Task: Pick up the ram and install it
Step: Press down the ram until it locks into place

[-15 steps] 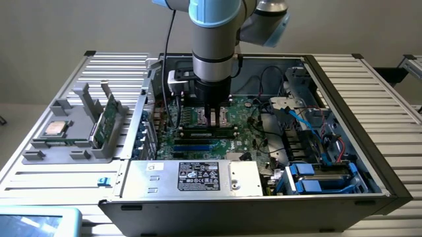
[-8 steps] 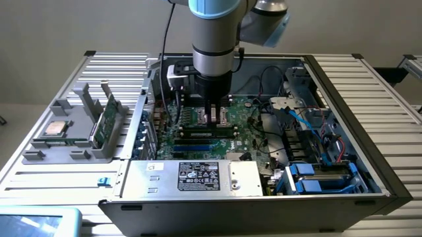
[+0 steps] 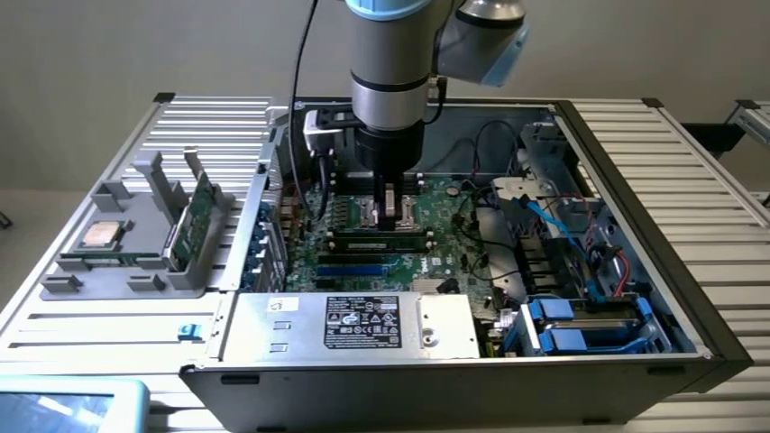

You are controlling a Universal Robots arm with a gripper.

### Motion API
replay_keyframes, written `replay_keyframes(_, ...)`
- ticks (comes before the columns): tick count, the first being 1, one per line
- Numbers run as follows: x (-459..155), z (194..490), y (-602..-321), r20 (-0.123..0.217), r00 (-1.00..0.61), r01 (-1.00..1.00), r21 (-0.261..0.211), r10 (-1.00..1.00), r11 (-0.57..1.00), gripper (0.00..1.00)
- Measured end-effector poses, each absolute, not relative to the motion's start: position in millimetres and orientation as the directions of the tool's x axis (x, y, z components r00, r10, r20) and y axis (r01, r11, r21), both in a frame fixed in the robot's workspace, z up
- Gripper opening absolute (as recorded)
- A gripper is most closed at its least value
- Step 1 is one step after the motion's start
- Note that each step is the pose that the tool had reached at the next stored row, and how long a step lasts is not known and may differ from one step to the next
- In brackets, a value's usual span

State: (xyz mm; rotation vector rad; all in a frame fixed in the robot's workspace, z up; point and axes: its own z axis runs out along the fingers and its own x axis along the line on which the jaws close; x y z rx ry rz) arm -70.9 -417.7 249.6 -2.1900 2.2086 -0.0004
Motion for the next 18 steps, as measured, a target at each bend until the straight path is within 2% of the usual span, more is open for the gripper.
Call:
replay_keyframes(12, -70.9, 249.7, -417.7, -0.022, -0.009, -1.0, -0.022, -1.0, 0.01, 0.09)
replay_keyframes(18, -70.9, 252.9, -417.8, -0.022, -0.078, -0.997, -0.022, -0.997, 0.078, 0.09)
